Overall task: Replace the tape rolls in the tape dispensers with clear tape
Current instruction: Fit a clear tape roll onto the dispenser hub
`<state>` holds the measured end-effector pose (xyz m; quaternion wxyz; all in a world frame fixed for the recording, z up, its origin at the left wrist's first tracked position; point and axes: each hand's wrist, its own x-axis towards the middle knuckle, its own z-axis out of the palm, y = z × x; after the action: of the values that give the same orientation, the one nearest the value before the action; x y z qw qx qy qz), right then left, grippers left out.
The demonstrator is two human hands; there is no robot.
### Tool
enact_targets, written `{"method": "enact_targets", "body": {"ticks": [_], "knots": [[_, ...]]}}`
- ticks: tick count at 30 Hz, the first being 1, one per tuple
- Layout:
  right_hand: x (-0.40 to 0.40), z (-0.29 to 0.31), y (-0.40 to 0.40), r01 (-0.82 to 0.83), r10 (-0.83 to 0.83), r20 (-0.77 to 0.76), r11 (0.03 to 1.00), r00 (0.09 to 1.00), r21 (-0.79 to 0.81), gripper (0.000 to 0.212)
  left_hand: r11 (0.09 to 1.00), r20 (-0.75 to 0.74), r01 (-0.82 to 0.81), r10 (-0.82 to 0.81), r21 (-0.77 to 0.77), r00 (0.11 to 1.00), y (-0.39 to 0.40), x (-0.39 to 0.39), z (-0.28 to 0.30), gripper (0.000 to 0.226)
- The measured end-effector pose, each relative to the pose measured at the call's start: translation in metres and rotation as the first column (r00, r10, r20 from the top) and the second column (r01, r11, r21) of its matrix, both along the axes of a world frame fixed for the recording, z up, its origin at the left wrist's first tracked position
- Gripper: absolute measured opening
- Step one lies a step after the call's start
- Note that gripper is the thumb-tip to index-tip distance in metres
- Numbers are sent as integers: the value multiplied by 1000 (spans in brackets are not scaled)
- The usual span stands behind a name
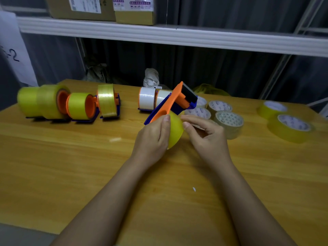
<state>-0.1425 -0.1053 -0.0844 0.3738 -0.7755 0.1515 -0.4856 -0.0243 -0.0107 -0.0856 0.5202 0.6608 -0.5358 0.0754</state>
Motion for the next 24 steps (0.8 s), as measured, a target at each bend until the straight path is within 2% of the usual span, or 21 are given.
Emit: {"method": "enact_targets", "body": {"ticks": [5,11,16,21,24], "knots": [[1,-2,-2,26,-27,-12,997,1000,-78,17,1000,34,-24,24,-5,999,1,2,-1,35],[1,-3,-2,48,-49,-18,997,999,-66,16,1000,52,-20,19,15,998,1,1,-2,37],[1,-4,-4,-15,14,-40,1000,999,-21,19,998,33,-50,49,25,998,-1,5,-3,34],[3,-7,-6,16,-17,-78,1000,997,-8,16,998,59,-42,39,51,997,0,5,-7,37],[3,-9,-8,44,-44,-71,999,996,-6,15,999,82,-12,9,41,997,0,3,-7,32]]}}
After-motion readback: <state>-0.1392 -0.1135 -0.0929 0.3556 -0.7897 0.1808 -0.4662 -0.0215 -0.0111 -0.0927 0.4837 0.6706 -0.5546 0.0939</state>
